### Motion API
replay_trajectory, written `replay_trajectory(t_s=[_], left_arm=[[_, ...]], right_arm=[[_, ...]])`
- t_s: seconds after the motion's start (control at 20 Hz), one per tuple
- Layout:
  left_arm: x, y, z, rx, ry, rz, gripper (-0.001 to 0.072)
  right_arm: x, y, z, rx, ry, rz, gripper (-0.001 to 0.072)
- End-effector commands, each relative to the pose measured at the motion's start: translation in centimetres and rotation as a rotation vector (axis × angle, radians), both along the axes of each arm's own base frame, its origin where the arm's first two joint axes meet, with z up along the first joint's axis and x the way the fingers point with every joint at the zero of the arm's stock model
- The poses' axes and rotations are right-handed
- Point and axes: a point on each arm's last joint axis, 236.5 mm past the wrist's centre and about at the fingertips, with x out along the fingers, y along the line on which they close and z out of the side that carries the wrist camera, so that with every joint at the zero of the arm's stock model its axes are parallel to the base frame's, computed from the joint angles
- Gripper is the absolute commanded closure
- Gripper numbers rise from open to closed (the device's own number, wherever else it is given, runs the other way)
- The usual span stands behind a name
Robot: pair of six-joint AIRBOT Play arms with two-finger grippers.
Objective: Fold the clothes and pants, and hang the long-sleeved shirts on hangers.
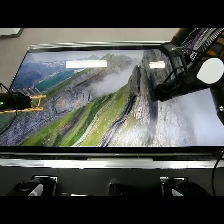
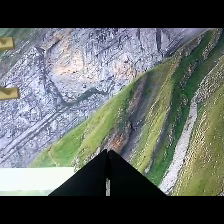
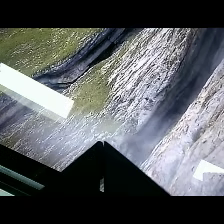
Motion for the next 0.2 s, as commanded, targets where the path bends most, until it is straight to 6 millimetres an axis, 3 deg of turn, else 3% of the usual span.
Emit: replay_trajectory(t_s=[0.0,0.15], left_arm=[[0.01,0.06,0.02,0.001,-0.001,0.002,0.0679],[0.01,0.06,0.02,0.001,-0.001,0.002,0.0679]], right_arm=[[-0.02,0.04,0.00,0.000,0.000,0.000,0.0678],[-0.02,0.04,0.00,0.000,0.000,0.000,0.0678]])
